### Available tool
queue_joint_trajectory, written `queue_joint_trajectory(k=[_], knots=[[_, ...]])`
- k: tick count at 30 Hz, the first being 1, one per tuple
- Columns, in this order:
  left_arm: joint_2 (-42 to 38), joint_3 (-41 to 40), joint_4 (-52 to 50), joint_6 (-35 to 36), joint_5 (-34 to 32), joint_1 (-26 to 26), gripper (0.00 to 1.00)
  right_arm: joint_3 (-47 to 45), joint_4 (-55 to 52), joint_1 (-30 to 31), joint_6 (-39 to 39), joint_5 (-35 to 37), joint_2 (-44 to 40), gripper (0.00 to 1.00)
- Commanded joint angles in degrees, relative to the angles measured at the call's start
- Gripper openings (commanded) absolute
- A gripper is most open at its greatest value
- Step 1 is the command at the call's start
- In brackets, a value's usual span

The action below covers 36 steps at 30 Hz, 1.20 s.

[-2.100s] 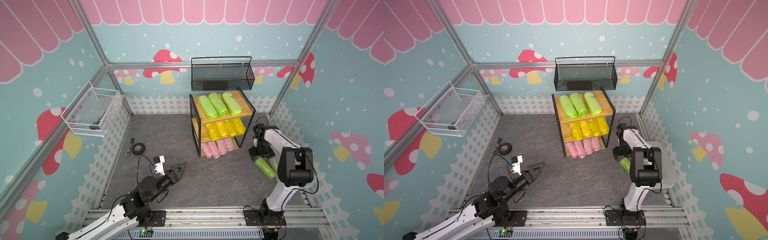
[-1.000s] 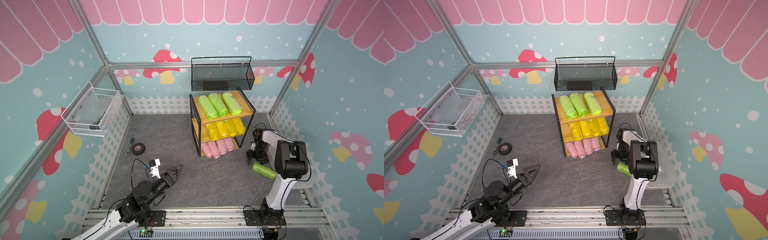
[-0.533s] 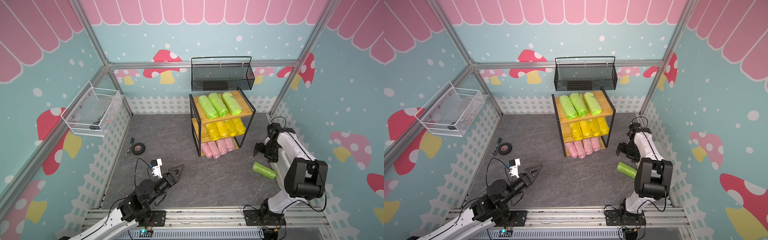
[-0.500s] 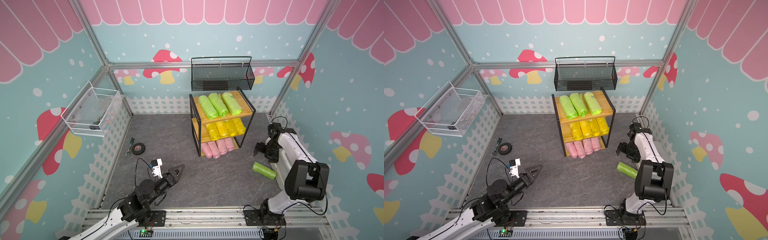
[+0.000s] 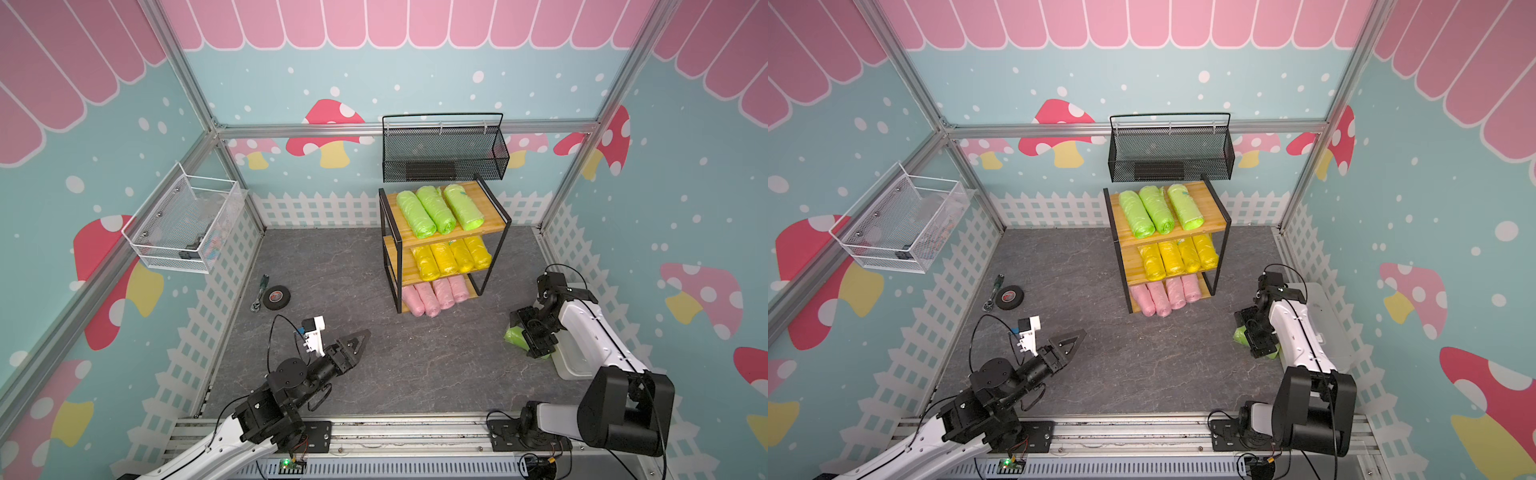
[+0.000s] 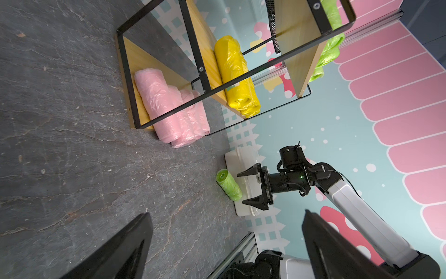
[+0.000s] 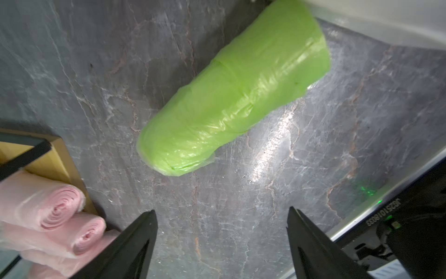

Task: Sort the rolls of trash bags by color and place them on the shelf
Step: Pick up the roll of trash bags from the center of the board.

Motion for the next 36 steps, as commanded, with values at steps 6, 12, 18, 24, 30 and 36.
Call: queue_joint_trajectory(k=[6,12,18,24,30,36], knots=[[-1.2,2.3,-3.3,2.4,1.9,0.0,0.99,1.6,0.6,-0.3,13.7,5.6,0.9,0.88],[-0.6,2.6,-3.7,2.2,2.4,0.0,0.99,-3.6,3.9,-1.3,21.9,5.7,1.3,0.88],[0.8,4.1,-5.4,3.1,3.2,0.0,0.99,-3.1,5.7,-3.0,21.8,5.2,5.3,0.85],[2.8,4.7,-5.2,3.1,3.4,0.0,0.99,-2.2,8.2,-4.7,17.9,5.7,8.2,0.82],[5.7,5.5,-3.9,3.7,3.7,0.0,0.99,-1.7,9.8,-4.7,17.6,5.8,9.4,0.81],[9.4,6.1,-1.8,3.6,5.1,0.0,0.99,0.0,10.0,-4.1,15.9,5.6,12.9,0.8]])
